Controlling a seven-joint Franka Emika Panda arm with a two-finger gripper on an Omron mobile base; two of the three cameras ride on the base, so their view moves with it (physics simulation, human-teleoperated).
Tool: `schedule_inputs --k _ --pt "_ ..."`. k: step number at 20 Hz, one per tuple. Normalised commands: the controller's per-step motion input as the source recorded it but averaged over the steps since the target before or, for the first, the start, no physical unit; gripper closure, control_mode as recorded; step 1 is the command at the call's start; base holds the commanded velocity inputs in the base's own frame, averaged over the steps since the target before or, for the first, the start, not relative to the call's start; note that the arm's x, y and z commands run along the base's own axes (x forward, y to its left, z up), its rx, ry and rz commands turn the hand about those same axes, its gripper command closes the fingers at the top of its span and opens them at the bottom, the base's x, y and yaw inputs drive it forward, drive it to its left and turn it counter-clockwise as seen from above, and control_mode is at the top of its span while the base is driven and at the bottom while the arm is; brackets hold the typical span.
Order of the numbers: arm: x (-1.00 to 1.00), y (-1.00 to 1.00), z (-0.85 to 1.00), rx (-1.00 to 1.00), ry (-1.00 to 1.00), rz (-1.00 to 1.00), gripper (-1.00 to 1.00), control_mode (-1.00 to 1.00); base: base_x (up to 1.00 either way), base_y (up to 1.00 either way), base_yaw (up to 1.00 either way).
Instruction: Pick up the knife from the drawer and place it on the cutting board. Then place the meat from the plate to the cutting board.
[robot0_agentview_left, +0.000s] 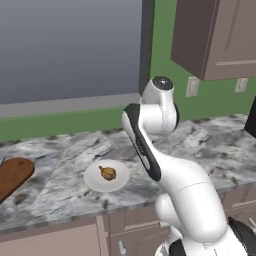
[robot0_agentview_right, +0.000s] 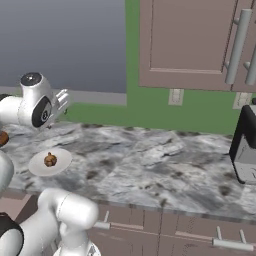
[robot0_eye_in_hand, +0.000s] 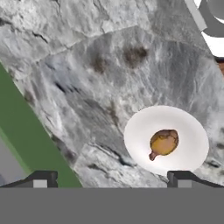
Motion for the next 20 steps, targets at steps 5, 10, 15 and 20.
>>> schedule_inputs --k 5,10,15,20 --pt "-0.38 -0.02 -0.13 0.0 0.01 0.75 -1.0 -1.0 0.0 0.0 0.0" --pt "-0.25 0.0 -0.14 -0.02 0.0 0.93 -1.0 -1.0 0.0 0.0 0.0" --pt "-0.3 0.39 -0.15 -0.12 -0.02 0.71 -1.0 -1.0 0.0 0.0 0.0" --pt "-0.25 0.8 -0.01 -0.24 -0.2 0.53 -1.0 -1.0 0.0 0.0 0.0"
